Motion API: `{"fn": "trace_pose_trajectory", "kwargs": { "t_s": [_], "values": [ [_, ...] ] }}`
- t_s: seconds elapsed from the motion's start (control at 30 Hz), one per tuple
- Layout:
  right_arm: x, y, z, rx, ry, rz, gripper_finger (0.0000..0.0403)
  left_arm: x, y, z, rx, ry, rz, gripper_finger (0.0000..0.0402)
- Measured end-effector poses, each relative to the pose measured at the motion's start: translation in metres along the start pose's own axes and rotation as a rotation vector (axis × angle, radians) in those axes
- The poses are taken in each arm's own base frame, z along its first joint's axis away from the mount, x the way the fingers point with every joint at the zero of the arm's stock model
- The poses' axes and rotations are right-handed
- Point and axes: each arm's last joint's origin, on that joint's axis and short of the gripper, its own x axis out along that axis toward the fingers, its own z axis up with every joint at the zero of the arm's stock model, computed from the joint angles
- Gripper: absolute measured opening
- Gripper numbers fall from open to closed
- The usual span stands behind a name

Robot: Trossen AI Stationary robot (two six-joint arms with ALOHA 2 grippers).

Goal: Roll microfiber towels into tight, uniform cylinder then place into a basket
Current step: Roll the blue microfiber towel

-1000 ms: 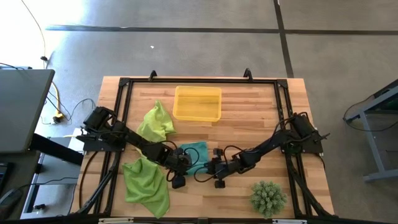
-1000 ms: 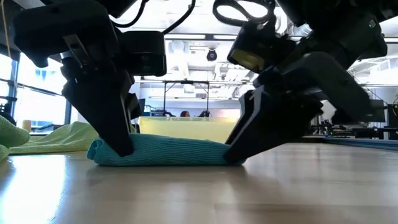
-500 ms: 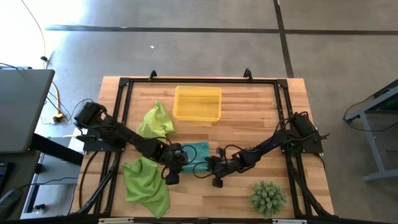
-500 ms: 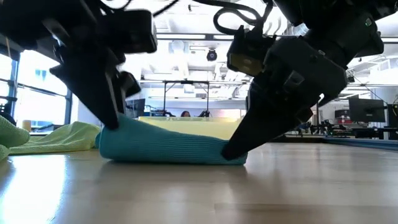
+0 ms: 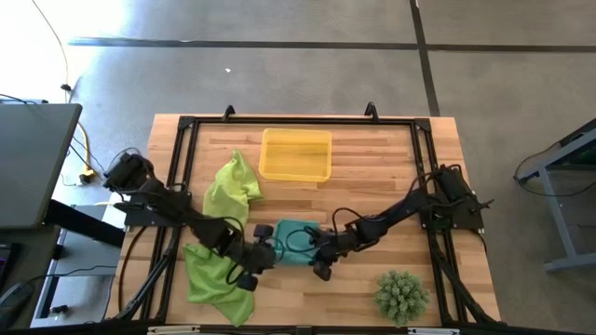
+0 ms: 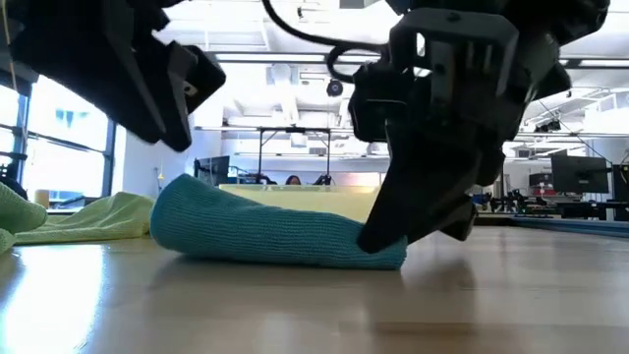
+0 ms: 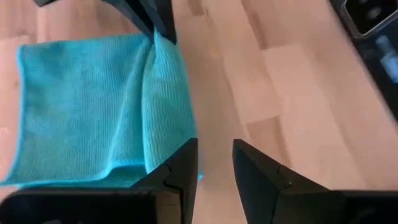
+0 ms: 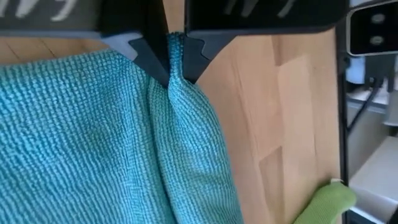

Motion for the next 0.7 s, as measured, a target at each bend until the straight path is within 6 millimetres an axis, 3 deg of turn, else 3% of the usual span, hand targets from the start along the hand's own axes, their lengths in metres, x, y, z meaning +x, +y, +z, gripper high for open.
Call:
{"fn": "trace_pose_trajectory", "kwargs": {
  "t_s": [0.23,0.43,0.7],
  "values": [
    [0.0,-0.006,0.007,0.053,0.016,0.033,0.0005,0.018,-0.01,-0.008,0.13,0.015,0.069,0.0112],
    [0.0,-0.007,0.01,0.064,0.02,0.049,0.0005,0.033,-0.005,-0.016,0.175,0.055,0.191,0.0153],
    [0.0,-0.006,0.011,0.045,0.012,0.056,0.0005,0.055,0.005,-0.024,0.163,0.122,0.127,0.0172]
  ]
}}
